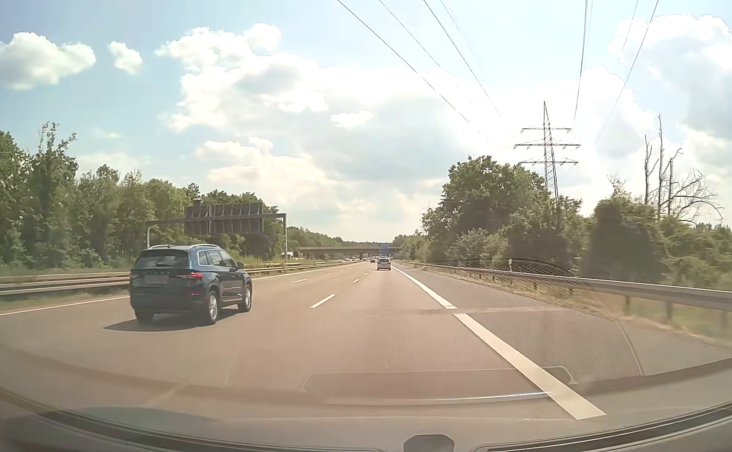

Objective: Follow the waypoints while adhering to traffic rules and regulations

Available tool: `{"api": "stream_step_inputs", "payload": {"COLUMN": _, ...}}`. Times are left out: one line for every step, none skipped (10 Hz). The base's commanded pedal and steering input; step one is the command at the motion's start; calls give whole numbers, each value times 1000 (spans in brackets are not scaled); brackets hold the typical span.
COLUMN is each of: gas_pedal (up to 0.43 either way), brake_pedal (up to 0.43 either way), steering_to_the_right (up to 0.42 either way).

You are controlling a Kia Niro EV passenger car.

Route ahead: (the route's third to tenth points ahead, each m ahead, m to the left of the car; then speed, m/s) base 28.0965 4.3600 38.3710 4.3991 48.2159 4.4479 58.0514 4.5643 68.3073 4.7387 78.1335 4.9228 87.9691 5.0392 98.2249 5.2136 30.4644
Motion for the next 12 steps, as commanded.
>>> {"api": "stream_step_inputs", "payload": {"gas_pedal": 110, "brake_pedal": 30, "steering_to_the_right": -3}}
{"api": "stream_step_inputs", "payload": {"gas_pedal": 79, "brake_pedal": 30, "steering_to_the_right": -3}}
{"api": "stream_step_inputs", "payload": {"gas_pedal": 59, "brake_pedal": 30, "steering_to_the_right": -3}}
{"api": "stream_step_inputs", "payload": {"gas_pedal": 59, "brake_pedal": 30, "steering_to_the_right": -3}}
{"api": "stream_step_inputs", "payload": {"gas_pedal": 0, "brake_pedal": 30, "steering_to_the_right": -4}}
{"api": "stream_step_inputs", "payload": {"gas_pedal": 0, "brake_pedal": 30, "steering_to_the_right": -4}}
{"api": "stream_step_inputs", "payload": {"gas_pedal": 0, "brake_pedal": 30, "steering_to_the_right": -4}}
{"api": "stream_step_inputs", "payload": {"gas_pedal": 0, "brake_pedal": 30, "steering_to_the_right": -4}}
{"api": "stream_step_inputs", "payload": {"gas_pedal": 0, "brake_pedal": 30, "steering_to_the_right": -4}}
{"api": "stream_step_inputs", "payload": {"gas_pedal": 0, "brake_pedal": 30, "steering_to_the_right": -3}}
{"api": "stream_step_inputs", "payload": {"gas_pedal": 0, "brake_pedal": 30, "steering_to_the_right": -3}}
{"api": "stream_step_inputs", "payload": {"gas_pedal": 0, "brake_pedal": 30, "steering_to_the_right": -2}}
